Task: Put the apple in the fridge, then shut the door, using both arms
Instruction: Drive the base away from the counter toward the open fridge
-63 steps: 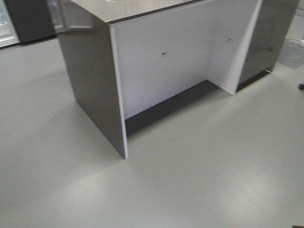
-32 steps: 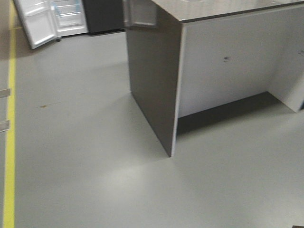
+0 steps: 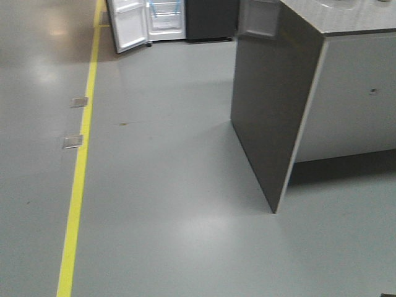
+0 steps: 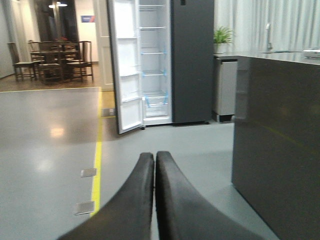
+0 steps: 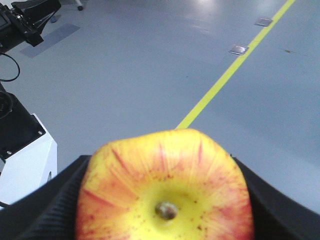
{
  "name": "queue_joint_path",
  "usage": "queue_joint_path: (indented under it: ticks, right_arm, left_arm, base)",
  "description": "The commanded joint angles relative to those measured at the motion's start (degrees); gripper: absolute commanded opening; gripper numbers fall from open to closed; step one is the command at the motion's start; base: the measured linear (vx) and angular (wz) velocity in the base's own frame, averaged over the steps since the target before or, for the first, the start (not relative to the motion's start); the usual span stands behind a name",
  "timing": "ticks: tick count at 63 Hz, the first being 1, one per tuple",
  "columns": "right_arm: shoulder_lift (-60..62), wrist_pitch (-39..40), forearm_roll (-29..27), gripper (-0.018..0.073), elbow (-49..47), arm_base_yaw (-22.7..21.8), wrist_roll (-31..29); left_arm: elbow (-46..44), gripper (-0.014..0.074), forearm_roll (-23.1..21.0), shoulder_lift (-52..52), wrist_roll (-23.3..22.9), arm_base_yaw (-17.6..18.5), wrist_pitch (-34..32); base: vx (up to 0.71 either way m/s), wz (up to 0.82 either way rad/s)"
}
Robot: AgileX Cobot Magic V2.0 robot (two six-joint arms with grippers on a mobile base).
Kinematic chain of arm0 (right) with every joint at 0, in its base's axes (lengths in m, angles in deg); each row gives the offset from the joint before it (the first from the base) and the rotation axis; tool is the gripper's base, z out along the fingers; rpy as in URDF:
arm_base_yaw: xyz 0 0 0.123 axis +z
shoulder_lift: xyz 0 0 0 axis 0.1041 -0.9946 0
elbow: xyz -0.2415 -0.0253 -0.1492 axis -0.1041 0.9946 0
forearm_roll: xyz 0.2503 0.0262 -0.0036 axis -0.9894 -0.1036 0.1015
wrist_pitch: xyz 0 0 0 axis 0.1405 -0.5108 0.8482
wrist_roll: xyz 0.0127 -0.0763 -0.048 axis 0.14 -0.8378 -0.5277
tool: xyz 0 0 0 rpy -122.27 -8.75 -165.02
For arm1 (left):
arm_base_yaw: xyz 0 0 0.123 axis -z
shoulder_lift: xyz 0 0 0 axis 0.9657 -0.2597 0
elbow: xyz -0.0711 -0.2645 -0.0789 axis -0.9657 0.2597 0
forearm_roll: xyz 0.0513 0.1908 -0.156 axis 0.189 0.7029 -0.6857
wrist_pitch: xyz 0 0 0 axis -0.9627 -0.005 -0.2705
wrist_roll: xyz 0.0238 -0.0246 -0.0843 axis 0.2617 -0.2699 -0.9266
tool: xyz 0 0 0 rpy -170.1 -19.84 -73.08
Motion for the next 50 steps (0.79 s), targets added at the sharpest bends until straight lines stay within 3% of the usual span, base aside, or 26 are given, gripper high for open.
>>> queue_joint_path:
  ticks: [1, 50]
  right_arm:
    - [-0.7, 3.3, -2.4, 0.0398, -1.6, 0.0, 0.1]
    - [-0.7, 3.0, -2.4, 0.0398, -1.6, 0.0, 0.1]
  left_arm:
    - [1.2, -0.0006, -0.5, 0.9, -0.2, 0.4, -4.1]
    - [1.2, -0.0006, -0.5, 0.9, -0.2, 0.4, -4.1]
  base:
    - [0.0, 0.33]
    - [0.03, 0.22]
